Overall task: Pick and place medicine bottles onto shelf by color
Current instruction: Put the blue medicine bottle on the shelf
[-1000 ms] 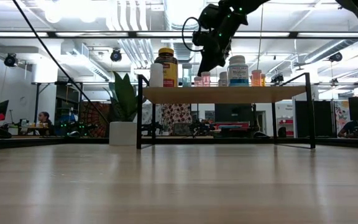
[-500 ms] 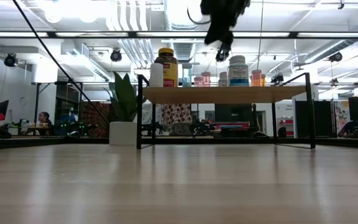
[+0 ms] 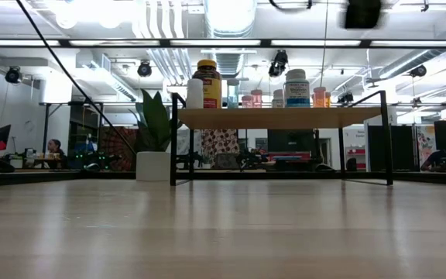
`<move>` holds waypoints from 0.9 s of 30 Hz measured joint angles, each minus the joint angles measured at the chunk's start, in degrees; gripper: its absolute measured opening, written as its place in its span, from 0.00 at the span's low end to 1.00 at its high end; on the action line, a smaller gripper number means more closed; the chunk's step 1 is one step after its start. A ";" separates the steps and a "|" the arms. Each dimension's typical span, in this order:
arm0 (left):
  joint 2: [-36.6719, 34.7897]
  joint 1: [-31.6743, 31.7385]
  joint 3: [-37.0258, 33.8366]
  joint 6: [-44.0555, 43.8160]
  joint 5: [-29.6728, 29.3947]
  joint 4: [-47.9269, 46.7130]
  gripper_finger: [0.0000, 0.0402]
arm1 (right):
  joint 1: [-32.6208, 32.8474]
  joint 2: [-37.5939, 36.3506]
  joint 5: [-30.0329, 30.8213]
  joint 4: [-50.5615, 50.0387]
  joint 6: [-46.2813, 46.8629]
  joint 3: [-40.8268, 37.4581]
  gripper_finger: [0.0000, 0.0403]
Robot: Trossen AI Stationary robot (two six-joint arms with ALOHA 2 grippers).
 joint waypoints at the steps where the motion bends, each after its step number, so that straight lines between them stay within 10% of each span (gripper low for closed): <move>1: 0.00 -0.12 0.00 0.00 0.00 -0.01 0.52 | 1.81 -1.55 -0.22 0.06 4.42 -3.26 0.02; 13: 0.00 -2.02 0.00 -1.33 0.00 -0.02 0.52 | 25.09 -19.07 5.16 10.52 55.87 -34.85 0.03; 27: 0.00 -3.12 0.00 -1.55 -0.08 -0.06 0.52 | 34.27 -14.74 6.37 15.00 68.35 -39.16 0.44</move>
